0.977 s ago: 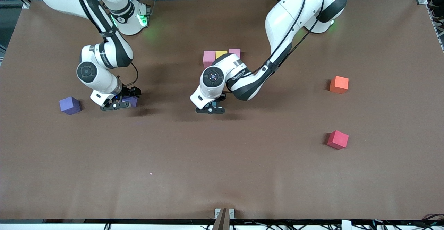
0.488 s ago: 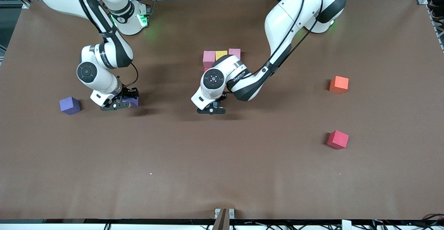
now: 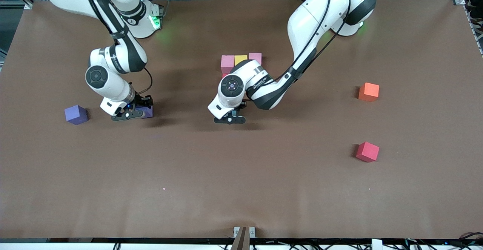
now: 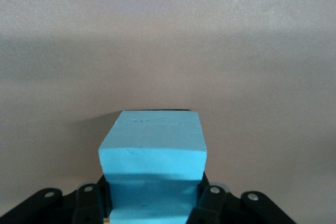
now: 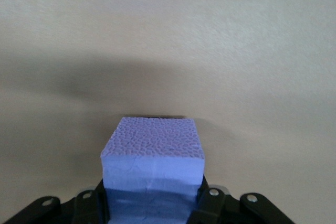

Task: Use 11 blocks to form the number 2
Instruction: 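Lower the blue cube onto the figure while the right gripper lifts purple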

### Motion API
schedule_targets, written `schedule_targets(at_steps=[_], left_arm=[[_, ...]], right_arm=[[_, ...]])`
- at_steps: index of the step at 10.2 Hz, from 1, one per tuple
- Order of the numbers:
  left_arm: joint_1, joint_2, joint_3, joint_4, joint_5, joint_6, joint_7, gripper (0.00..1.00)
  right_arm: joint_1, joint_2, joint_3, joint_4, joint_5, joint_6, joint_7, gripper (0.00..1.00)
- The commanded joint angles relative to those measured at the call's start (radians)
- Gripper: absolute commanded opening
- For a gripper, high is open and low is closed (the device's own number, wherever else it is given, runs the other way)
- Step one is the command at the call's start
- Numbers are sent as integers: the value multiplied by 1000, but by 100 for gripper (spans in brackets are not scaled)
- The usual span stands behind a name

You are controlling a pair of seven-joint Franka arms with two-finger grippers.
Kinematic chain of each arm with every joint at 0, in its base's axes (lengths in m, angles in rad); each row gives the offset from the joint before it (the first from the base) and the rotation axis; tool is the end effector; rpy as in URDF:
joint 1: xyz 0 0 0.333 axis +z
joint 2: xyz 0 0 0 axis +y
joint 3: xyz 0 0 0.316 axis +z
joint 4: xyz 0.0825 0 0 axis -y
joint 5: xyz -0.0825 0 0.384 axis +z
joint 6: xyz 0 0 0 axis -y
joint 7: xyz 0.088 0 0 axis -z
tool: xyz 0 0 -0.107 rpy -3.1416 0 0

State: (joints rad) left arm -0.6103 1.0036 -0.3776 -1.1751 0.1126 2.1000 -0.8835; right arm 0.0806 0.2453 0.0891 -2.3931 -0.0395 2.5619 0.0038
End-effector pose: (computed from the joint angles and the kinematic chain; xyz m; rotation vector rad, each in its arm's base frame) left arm 0.4889 -0.5802 0.1989 3.0098 -0.0038 -0.2854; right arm 0.4865 0.0853 0.2100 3.1188 0.3097 -0.1176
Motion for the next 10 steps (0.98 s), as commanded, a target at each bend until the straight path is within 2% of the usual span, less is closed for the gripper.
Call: schedule_targets(at_steps=[1, 5, 6, 8, 9, 10], left_arm=[[-17, 12, 19, 26, -36, -18, 3, 6], [-17, 10, 20, 12, -34, -18, 8, 9], [-16, 12, 25, 12, -34, -18, 12, 27], [-16, 12, 25, 12, -36, -18, 14, 22], [-17, 12, 26, 12, -34, -18, 14, 34], [-16, 9, 26, 12, -28, -18, 14, 99]], right_arm=[[36, -32, 4, 5, -10, -3, -7, 40], [39, -34, 4, 12, -10, -2, -74, 41], [39, -34, 4, 14, -10, -2, -76, 41], [41, -34, 4, 14, -10, -2, -76, 41], [42, -32, 4, 14, -10, -2, -76, 41], [42, -32, 4, 14, -10, -2, -76, 41]])
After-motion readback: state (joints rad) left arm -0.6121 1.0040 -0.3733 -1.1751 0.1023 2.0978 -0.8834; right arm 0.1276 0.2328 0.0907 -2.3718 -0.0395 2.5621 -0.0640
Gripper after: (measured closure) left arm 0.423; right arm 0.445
